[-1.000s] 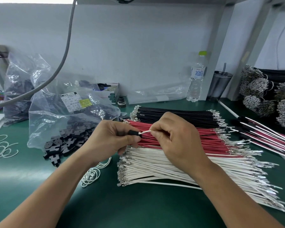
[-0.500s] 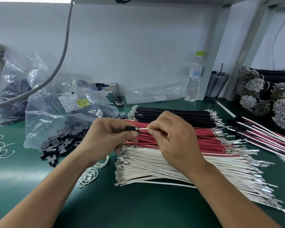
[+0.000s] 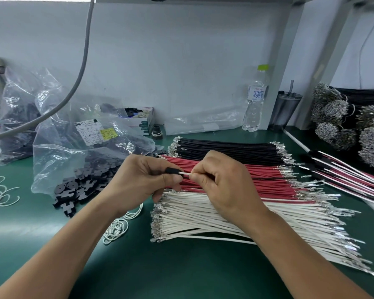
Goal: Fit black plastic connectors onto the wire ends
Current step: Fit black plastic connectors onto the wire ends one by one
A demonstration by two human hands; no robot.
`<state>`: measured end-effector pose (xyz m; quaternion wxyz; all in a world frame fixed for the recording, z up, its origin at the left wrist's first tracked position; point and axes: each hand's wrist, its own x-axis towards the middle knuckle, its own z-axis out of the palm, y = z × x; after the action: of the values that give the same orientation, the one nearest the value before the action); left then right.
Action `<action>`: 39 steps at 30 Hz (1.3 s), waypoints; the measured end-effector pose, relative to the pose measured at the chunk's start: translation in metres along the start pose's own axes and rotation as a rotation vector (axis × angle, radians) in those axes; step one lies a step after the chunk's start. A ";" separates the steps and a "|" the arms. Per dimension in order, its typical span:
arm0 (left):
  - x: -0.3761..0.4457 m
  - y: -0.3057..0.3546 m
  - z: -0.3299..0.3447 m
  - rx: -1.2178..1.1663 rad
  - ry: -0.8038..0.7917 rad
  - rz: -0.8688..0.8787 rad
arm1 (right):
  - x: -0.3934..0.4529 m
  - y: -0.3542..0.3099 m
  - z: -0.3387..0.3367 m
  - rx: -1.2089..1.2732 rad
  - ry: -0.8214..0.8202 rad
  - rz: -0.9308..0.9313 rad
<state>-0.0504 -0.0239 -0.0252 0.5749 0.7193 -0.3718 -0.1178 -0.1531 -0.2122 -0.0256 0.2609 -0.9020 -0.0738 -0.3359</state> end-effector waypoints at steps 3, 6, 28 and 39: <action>-0.001 0.000 -0.002 -0.003 -0.026 0.013 | -0.001 -0.002 0.003 0.009 -0.011 -0.011; -0.002 0.003 -0.002 -0.008 -0.030 0.027 | 0.001 -0.002 0.003 0.020 0.007 -0.032; 0.011 -0.030 -0.059 0.301 0.530 -0.150 | 0.068 0.027 -0.202 0.376 0.762 0.225; 0.015 -0.051 -0.068 1.261 0.372 -0.168 | -0.079 0.239 -0.217 -0.832 -0.312 0.973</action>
<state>0.0214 0.0197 -0.0466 0.0870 0.9529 -0.2069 0.2042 -0.2626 -0.5259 -0.0387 -0.0014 -0.8961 0.4415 -0.0455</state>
